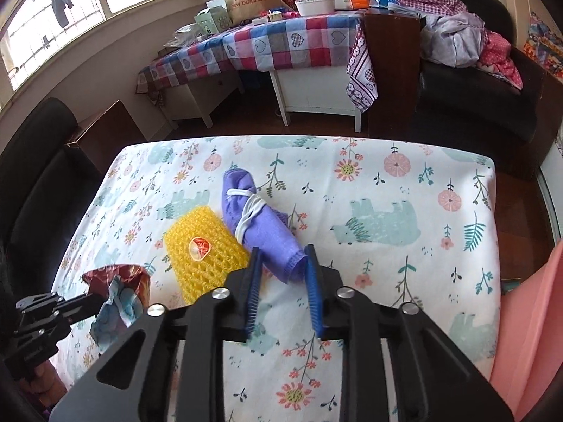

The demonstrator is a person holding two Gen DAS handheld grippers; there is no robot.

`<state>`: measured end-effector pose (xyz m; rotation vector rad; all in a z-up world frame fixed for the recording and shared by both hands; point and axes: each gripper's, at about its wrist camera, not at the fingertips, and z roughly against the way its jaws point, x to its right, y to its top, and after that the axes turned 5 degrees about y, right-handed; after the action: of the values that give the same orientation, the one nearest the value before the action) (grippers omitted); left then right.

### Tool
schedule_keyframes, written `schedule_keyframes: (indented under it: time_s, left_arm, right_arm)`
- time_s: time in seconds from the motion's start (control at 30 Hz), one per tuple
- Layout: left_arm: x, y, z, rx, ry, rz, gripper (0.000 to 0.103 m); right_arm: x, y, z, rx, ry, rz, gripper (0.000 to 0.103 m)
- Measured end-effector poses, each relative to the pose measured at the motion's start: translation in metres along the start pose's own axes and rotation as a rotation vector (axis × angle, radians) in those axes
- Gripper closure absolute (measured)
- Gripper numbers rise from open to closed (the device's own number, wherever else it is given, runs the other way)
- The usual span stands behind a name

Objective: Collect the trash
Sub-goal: 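Lift the wrapper with the left tool while the right tool grasps the purple rolled cloth, then carry the wrapper and purple cloth over the pink bucket with both tools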

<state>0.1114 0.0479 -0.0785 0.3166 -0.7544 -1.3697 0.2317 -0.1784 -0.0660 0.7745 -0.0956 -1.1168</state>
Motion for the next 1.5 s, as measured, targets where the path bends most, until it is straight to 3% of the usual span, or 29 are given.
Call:
schedule_keyframes:
  time_s: [0.23, 0.87, 1.13, 1.5]
  left_arm:
    - [0.011, -0.001, 0.017, 0.039, 0.008, -0.020, 0.102]
    - [0.078, -0.013, 0.073, 0.164, 0.013, -0.119, 0.102]
    - [0.122, -0.012, 0.084, 0.208, -0.012, -0.178, 0.102]
    - [0.198, -0.005, 0.072, 0.242, -0.072, -0.271, 0.102]
  right_arm:
    - [-0.011, -0.023, 0.046, 0.068, -0.005, -0.009, 0.090]
    - [-0.028, -0.085, 0.182, 0.321, -0.083, -0.018, 0.090]
    - [-0.017, -0.109, 0.217, 0.397, -0.131, -0.030, 0.090]
    - [0.031, -0.140, 0.256, 0.482, -0.235, -0.142, 0.090]
